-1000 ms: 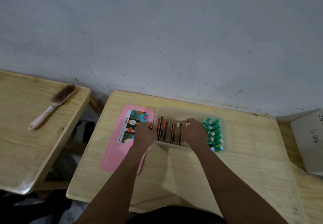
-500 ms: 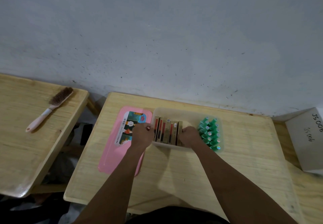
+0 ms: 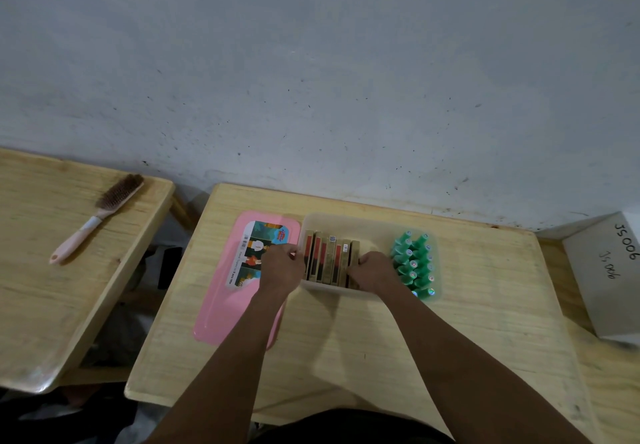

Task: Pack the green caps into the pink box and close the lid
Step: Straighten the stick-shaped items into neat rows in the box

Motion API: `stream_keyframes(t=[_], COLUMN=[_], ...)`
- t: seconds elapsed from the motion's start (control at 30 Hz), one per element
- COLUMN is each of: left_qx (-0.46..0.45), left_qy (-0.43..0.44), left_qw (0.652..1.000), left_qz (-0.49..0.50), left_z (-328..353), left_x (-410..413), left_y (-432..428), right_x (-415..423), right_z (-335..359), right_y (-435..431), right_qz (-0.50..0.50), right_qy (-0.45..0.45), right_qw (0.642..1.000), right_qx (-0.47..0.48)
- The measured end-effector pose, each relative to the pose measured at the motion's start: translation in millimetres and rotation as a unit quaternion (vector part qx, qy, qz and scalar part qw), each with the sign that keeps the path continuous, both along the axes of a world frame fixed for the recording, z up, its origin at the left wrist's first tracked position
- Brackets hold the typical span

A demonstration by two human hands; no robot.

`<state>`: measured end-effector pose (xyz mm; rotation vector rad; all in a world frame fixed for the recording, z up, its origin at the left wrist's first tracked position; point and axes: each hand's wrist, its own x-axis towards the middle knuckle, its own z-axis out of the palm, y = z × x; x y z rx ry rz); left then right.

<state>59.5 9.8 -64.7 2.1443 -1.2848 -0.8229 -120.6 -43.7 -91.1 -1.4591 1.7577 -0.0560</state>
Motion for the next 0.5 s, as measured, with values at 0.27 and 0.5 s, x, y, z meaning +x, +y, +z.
stream_keyframes(t=[0.27,0.5], left_qx=[0.000,0.002], left_qy=[-0.012,-0.002], left_qw=[1.000,1.000], left_qz=[0.002,0.007], left_z=[-1.8,-0.3], left_x=[-0.4,-1.2], left_y=[-0.2,0.6], right_x=[2.5,2.7], right_z=[0.3,3.8], right_y=[-2.7,-0.8], right_qz=[0.003,-0.024], right_qy=[0.005,-0.009], right_qw=[1.000,1.000], right_qx=[0.019,0.006])
